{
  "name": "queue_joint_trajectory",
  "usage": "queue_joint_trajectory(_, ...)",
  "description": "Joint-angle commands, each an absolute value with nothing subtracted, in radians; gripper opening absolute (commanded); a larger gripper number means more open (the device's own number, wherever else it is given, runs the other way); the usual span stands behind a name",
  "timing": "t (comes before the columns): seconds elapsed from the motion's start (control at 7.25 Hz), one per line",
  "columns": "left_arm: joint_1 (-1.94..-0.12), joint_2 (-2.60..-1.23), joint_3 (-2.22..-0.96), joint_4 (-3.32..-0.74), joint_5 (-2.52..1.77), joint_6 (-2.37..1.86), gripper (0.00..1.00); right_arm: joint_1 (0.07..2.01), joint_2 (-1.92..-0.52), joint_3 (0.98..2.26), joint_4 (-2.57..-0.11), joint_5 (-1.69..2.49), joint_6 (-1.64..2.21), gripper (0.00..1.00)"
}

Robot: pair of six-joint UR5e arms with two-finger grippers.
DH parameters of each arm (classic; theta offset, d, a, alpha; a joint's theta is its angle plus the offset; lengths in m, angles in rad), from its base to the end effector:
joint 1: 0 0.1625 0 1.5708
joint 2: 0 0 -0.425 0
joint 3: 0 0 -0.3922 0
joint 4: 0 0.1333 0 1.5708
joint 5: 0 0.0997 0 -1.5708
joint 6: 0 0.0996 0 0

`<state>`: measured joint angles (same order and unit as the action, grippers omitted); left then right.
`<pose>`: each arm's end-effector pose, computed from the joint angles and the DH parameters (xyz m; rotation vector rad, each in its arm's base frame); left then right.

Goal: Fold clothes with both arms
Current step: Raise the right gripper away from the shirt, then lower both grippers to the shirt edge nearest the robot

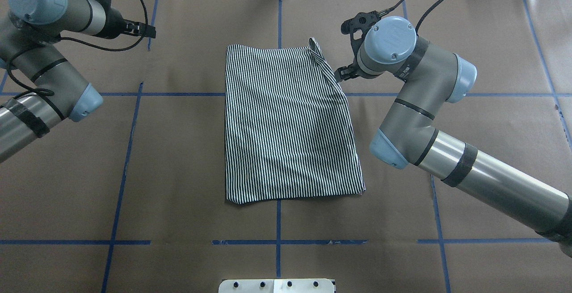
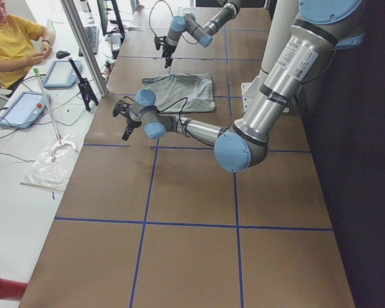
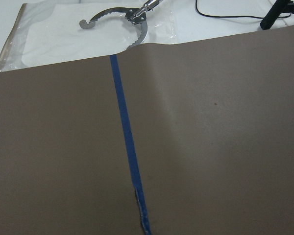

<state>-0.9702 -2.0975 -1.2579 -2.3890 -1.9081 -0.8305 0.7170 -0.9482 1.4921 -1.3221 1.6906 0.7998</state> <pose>0.3291 -0.6579 0.4093 0.5692 0.9006 -0.0337 -0.4659 -0.5672 0.3032 0.4528 -0.6595 -0.0986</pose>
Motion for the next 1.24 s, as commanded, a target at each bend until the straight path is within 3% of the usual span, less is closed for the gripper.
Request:
queue_joint_trajectory(0.0,-0.953,-2.025,-1.444,-2.379,-1.96,-0.952,1.0,0.692,-0.983,1.526,-1.15,1.747,1.02,1.0)
queue_joint_trajectory(0.14,-0.863,-1.966,-1.554,-2.379,-1.957,-1.015,1.0,0.657,-1.032,1.575,-1.111,1.737,1.201,1.0)
queue_joint_trajectory(0.41,-0.674,-1.867,-1.752,-2.376,-1.883,-1.263,1.0,0.536,-1.229,1.85,-1.111,1.645,1.39,1.0)
queue_joint_trajectory(0.69,-0.483,-1.824,-1.812,-2.375,-1.704,-1.522,0.95,0.401,-1.298,1.951,-1.109,1.504,1.62,1.0)
queue_joint_trajectory(0.83,-0.403,-1.827,-1.807,-2.367,-1.612,-1.68,0.7,0.382,-1.289,1.96,-1.109,1.481,1.687,1.0)
queue_joint_trajectory(0.97,-0.34,-1.833,-1.796,-2.367,-1.561,-1.781,0.59,0.374,-1.289,1.963,-1.111,1.458,1.689,1.0)
queue_joint_trajectory(1.1,-0.293,-1.838,-1.777,-2.365,-1.516,-1.805,0.59,0.373,-1.29,1.963,-1.111,1.454,1.689,1.0)
